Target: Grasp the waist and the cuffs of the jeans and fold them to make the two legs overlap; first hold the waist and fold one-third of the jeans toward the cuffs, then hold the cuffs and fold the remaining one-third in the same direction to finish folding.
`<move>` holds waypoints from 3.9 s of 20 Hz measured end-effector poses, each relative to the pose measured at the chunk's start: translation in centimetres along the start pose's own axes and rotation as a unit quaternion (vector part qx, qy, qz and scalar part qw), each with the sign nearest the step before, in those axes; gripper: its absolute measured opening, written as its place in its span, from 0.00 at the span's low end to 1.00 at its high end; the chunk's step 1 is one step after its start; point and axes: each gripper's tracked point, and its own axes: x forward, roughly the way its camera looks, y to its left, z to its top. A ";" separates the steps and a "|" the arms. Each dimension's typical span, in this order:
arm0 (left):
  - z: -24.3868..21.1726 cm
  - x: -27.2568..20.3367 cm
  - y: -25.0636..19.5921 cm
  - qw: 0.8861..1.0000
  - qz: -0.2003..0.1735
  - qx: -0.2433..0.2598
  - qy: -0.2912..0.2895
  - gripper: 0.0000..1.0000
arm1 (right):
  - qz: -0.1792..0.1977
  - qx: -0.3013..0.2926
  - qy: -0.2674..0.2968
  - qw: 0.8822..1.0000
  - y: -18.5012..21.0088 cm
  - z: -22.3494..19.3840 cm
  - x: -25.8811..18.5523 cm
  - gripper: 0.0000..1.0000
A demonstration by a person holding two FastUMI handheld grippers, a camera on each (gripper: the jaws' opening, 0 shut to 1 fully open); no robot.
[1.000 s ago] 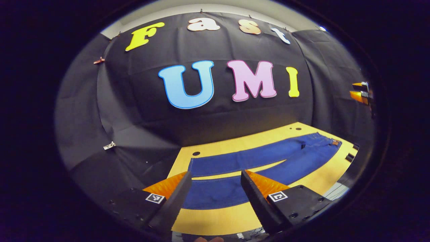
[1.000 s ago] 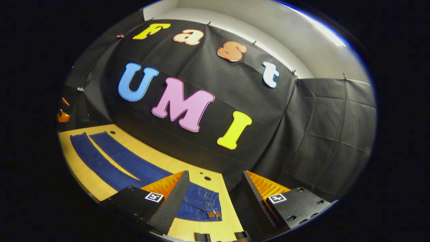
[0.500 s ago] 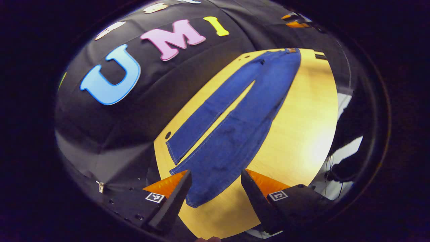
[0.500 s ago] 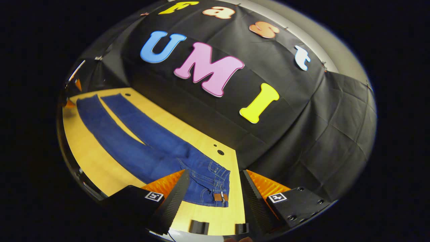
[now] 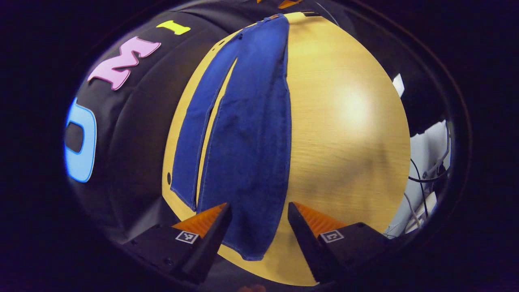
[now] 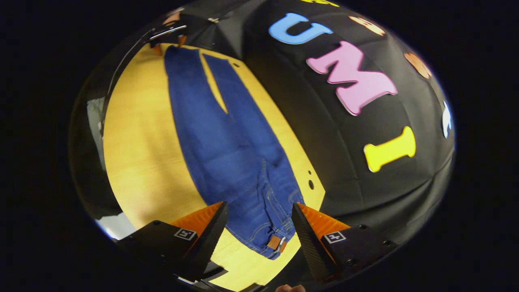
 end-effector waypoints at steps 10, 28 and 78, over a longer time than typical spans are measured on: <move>-0.4 2.6 2.3 0.999 -0.009 0.035 -0.007 0.91 | 0.116 -0.175 0.054 0.976 4.4 -8.0 3.1 0.97; 0.0 2.7 2.2 0.997 -0.069 -0.040 0.007 0.08 | 0.121 -0.056 0.138 0.981 2.6 -8.4 6.5 0.05; -6.0 7.7 30.9 0.919 0.118 -0.356 0.122 0.21 | -0.061 0.281 0.103 0.952 -21.2 0.4 24.6 0.53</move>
